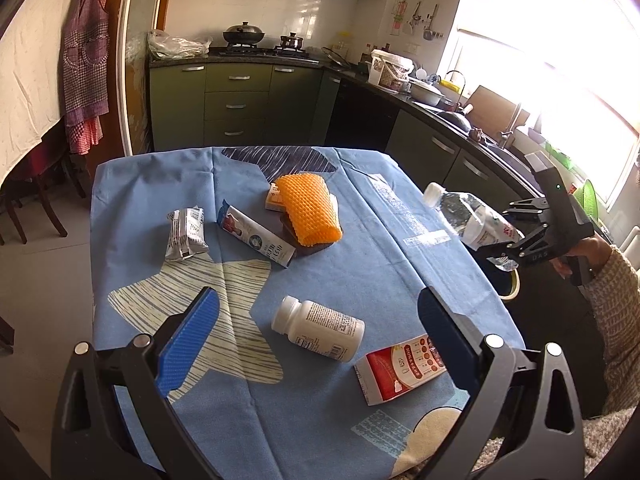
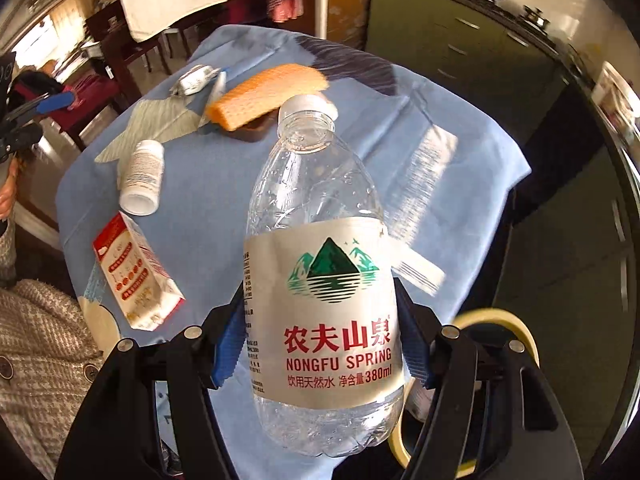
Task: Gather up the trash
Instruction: 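Carry the water bottle over the bin and open the right tool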
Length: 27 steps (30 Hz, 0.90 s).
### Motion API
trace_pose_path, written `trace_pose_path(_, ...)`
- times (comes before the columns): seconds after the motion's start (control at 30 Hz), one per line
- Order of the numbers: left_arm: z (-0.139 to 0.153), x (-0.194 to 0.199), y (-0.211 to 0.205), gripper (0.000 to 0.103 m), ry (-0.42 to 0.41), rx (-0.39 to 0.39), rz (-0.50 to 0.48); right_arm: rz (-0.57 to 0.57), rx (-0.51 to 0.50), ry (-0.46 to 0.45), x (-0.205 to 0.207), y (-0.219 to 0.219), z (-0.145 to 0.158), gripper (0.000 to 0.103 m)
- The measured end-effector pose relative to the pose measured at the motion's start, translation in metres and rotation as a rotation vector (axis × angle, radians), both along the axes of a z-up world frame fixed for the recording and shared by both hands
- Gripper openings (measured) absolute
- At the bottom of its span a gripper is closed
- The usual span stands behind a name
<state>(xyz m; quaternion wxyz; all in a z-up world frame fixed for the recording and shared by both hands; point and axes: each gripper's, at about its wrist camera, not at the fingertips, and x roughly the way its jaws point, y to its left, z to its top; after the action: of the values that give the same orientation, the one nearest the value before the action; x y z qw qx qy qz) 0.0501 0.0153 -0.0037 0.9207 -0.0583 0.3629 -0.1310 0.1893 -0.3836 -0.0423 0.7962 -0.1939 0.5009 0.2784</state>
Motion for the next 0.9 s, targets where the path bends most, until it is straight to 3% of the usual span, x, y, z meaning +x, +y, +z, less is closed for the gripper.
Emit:
trace_pose_path(0.2,0.0,0.001,-0.008,0.095,0.005,0.011,-0.015,-0.252,-0.049,0.031,0.014,-0.1,-0.03,0.066)
trace_pose_path(0.33,0.001,0.002,-0.014,0.095,0.006,0.021,-0.023,-0.348,-0.085,0.076,0.016,-0.141,-0.059,0.066)
trace_pose_path(0.67,0.001,0.005,-0.021,0.095,0.012,0.042,-0.028,-0.539,-0.134,0.091,0.04,-0.188,-0.103,0.067)
trace_pose_path(0.77,-0.001,0.006,-0.02,0.095,0.019,0.05,-0.021,-0.593,-0.15,0.065,0.046,-0.194,-0.105,0.084)
trace_pose_path(0.9,-0.005,0.009,-0.014,0.095,0.039,0.062,-0.004,-0.612,-0.111,0.034,0.041,-0.192,-0.092,0.084)
